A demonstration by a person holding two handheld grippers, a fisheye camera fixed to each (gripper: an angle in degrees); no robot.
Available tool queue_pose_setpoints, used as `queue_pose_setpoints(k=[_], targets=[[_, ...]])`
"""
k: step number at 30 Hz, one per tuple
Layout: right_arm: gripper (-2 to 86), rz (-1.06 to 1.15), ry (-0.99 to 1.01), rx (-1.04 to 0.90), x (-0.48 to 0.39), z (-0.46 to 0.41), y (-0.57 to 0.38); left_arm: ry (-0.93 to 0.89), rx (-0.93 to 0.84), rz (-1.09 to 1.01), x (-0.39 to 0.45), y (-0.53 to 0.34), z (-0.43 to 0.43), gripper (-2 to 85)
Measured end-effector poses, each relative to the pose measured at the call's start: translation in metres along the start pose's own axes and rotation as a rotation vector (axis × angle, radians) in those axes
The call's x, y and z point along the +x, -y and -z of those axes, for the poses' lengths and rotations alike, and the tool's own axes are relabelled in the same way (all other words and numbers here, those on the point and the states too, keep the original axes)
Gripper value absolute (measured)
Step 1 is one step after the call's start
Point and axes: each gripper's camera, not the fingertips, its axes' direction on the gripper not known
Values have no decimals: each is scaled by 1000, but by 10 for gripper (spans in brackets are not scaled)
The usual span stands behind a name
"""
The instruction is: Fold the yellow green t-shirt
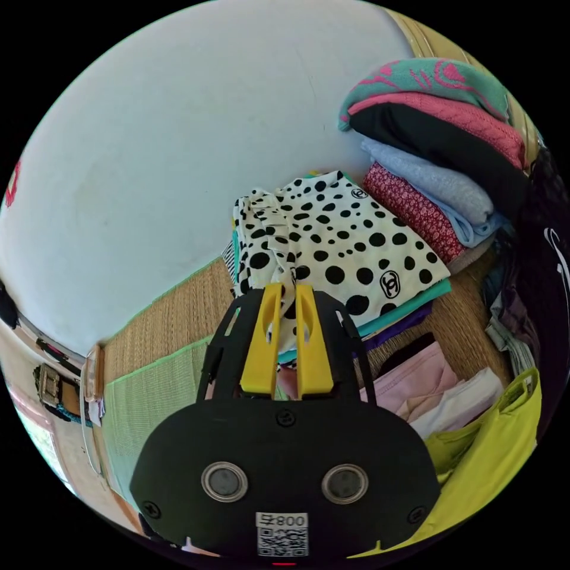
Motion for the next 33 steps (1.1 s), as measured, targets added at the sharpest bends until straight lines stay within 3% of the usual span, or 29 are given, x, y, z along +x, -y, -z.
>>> queue_pose_setpoints(k=[4, 10, 15, 17, 23, 33], targets=[[14, -13, 9, -16, 7, -3, -5, -6, 1, 3, -12, -13, 25, 3], [5, -11, 222, -17, 3, 24, -17, -22, -1, 10, -32, -29, 61, 3], [4, 94, 414, 9, -31, 75, -51, -212, -42, 119, -72, -41, 93, 3], [4, 192, 467, -4, -58, 105, -80, -356, 10, 193, -96, -55, 121, 4], [5, 337, 643, -97, -117, 165, -178, -531, 181, 374, -155, -101, 213, 15], [4, 421, 811, -406, -203, 205, -341, -671, 387, 661, -198, -233, 321, 70]])
